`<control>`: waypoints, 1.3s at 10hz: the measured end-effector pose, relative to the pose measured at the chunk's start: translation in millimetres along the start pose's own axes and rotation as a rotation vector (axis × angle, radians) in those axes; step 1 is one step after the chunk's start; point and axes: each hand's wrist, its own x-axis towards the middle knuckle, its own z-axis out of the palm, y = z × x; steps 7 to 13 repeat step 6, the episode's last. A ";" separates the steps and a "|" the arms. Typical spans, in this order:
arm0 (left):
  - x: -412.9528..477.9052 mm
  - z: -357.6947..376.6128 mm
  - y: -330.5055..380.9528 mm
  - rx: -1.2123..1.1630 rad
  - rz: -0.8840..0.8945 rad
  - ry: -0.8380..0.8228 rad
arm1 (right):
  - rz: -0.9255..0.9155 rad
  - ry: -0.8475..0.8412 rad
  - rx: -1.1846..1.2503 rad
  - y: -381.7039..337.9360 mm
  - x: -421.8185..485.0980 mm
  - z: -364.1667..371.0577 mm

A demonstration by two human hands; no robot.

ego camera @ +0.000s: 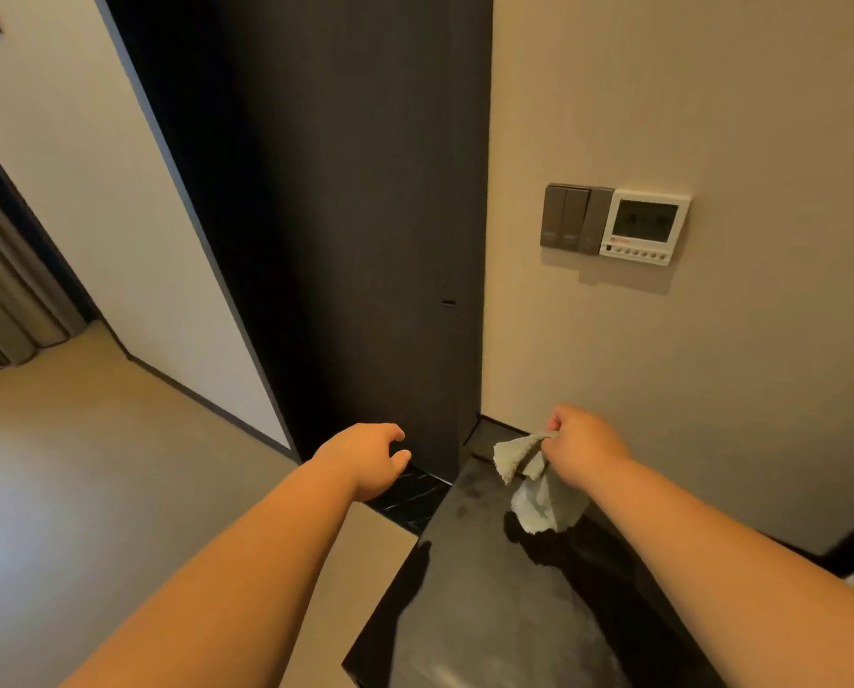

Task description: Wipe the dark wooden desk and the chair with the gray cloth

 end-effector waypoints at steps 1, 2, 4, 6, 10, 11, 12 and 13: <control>39.8 4.5 1.8 0.031 0.042 -0.047 | 0.056 0.058 0.075 8.3 16.5 1.4; 75.9 10.7 11.1 0.047 0.134 -0.119 | 0.131 0.088 0.132 14.4 26.4 0.4; 144.2 -1.6 32.0 0.083 0.330 -0.227 | 0.267 0.129 0.238 13.9 58.5 -16.5; 192.8 1.4 44.3 0.157 0.425 -0.254 | 0.347 0.098 0.305 16.4 85.7 3.9; 192.8 1.4 44.3 0.157 0.425 -0.254 | 0.347 0.098 0.305 16.4 85.7 3.9; 192.8 1.4 44.3 0.157 0.425 -0.254 | 0.347 0.098 0.305 16.4 85.7 3.9; 192.8 1.4 44.3 0.157 0.425 -0.254 | 0.347 0.098 0.305 16.4 85.7 3.9; 192.8 1.4 44.3 0.157 0.425 -0.254 | 0.347 0.098 0.305 16.4 85.7 3.9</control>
